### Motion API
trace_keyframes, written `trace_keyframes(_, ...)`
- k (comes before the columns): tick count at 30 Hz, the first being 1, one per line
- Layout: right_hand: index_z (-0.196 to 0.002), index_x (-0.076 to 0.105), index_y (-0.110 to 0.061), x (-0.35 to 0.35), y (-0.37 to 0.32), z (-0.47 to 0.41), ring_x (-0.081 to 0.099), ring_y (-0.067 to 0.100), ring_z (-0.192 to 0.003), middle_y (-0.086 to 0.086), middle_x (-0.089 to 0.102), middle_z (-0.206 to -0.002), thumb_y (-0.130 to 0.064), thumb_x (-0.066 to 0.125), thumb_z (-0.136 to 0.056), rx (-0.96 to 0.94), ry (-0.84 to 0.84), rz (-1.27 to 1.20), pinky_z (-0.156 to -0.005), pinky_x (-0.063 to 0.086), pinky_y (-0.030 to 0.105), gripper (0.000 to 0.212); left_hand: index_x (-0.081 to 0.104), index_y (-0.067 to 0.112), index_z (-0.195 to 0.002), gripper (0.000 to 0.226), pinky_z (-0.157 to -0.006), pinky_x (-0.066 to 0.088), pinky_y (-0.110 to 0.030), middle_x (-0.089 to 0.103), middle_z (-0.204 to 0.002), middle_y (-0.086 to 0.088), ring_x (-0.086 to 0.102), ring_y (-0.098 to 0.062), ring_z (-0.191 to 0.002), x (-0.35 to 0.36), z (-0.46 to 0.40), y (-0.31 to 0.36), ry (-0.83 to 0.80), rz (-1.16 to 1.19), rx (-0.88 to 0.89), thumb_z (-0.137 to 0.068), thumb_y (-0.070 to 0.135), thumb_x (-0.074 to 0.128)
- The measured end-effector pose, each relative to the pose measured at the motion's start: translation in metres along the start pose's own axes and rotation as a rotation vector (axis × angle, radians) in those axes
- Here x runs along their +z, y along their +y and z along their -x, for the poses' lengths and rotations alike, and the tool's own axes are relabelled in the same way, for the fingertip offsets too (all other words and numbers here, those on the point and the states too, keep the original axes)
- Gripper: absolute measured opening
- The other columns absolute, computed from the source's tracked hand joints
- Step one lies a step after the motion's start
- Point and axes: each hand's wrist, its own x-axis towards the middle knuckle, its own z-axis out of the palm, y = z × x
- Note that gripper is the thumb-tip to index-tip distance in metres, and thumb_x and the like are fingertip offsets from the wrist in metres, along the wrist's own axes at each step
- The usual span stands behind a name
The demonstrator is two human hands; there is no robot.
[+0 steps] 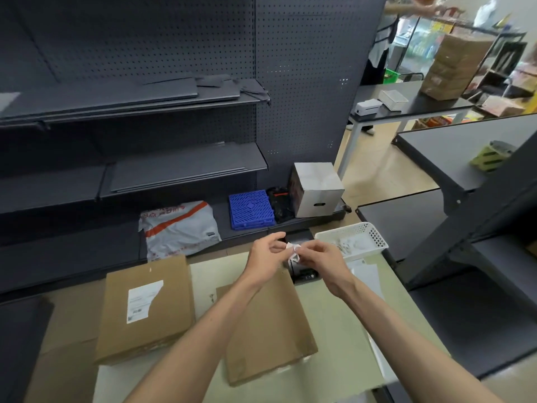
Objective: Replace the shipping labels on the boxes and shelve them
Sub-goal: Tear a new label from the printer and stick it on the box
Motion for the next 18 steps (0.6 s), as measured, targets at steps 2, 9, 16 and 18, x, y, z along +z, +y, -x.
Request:
trace_keyframes(2, -0.093, 0.065, -0.001, -0.001, -0.002, -0.005, 0.066, 0.026, -0.079, 0.017, 0.066, -0.087, -0.006, 0.081, -0.077, 0.05, 0.016, -0.049, -0.078, 0.055, 0.036, 0.023, 0.059, 0.01, -0.137, 0.057, -0.097, 0.056, -0.036, 0.074, -0.109, -0.004, 0.071, -0.017, -0.1, -0.002, -0.002, -0.001, 0.001, 0.035, -0.038, -0.085, 0.019, 0.081)
trace_keyframes(9, -0.111, 0.068, 0.008, -0.022, -0.005, -0.016, 0.066, 0.025, -0.093, 0.021, 0.071, -0.105, -0.013, 0.075, -0.083, 0.211, -0.201, -0.154, -0.091, 0.054, 0.036, 0.036, 0.068, 0.009, -0.125, 0.039, -0.085, 0.056, -0.02, 0.076, -0.108, -0.002, 0.072, -0.013, -0.1, 0.013, -0.009, 0.003, -0.063, 0.095, -0.065, -0.088, 0.009, 0.077)
trace_keyframes(16, -0.091, 0.068, 0.002, -0.067, -0.01, -0.033, 0.06, 0.016, -0.063, 0.012, 0.066, -0.073, -0.011, 0.067, -0.09, 0.282, -0.192, -0.049, -0.068, 0.055, 0.027, 0.013, 0.078, 0.013, -0.109, 0.02, -0.093, 0.058, -0.037, 0.078, -0.1, -0.003, 0.074, -0.02, -0.094, 0.065, -0.025, 0.003, -0.013, 0.038, -0.073, -0.089, 0.012, 0.075)
trace_keyframes(18, -0.079, 0.065, -0.003, -0.081, -0.014, -0.04, 0.057, 0.016, -0.057, 0.011, 0.062, -0.066, -0.009, 0.067, -0.09, 0.248, -0.156, -0.015, -0.062, 0.051, 0.026, 0.012, 0.078, 0.016, -0.11, 0.019, -0.09, 0.06, -0.037, 0.074, -0.102, -0.006, 0.073, -0.023, -0.091, 0.082, -0.032, 0.005, -0.01, 0.01, -0.053, -0.092, 0.014, 0.073)
